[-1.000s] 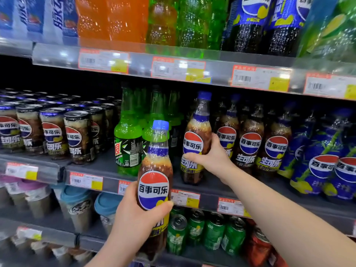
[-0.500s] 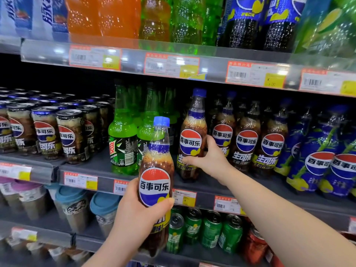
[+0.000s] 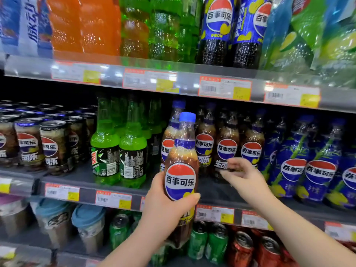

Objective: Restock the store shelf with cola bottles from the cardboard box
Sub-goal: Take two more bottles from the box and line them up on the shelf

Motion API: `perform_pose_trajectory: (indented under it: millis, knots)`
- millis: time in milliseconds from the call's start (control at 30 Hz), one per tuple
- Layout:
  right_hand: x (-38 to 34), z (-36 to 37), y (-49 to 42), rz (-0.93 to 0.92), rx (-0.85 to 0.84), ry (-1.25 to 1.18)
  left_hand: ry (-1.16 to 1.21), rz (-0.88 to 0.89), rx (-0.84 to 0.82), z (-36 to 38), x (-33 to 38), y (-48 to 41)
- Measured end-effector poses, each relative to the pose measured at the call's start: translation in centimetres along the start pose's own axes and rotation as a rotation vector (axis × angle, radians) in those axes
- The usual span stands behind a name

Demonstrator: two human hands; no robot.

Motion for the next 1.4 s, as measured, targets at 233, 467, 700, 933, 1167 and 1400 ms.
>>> perform_pose_trajectory:
  millis: [233,467,700,933,1167,1400]
  knots:
    - [3.5,-5.9,4.3,0.055,0.036,0.012,0.019,0.059,-0.084,8.1,3.1,-2.5]
    - [4.4,-8.0,5.6,0.075,0.029,-0.024,0.162,0.066,-0.020,9.0,4.4,-5.3]
    - [4.6,-6.6,5.3,0.064,-0.003,-0.043,0.021,0.039,0.098,8.3,4.0,-7.8]
    - [5.2,-5.0,5.0,0.056,-0.012,-0.084,-0.064,0.043,0.132,8.6,3.1,-7.9]
    - [5.1,-4.1,5.0,0.051,-0.023,-0.116,-0.186,0.101,0.231,8.3,1.2,-6.2]
    - [5.2,-4.0,5.0,0.051,-0.038,-0.106,-0.176,0.104,0.238,7.7,0.5,-6.7]
Point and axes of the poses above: each hand's wrist, its own y-axis away from the middle knuckle, its own z-axis out of the palm, x = y × z, the point moved 9 cm from there along -y, towards the middle knuckle, and after that the axes turned 15 degrees about -z, right-handed, at the moved point
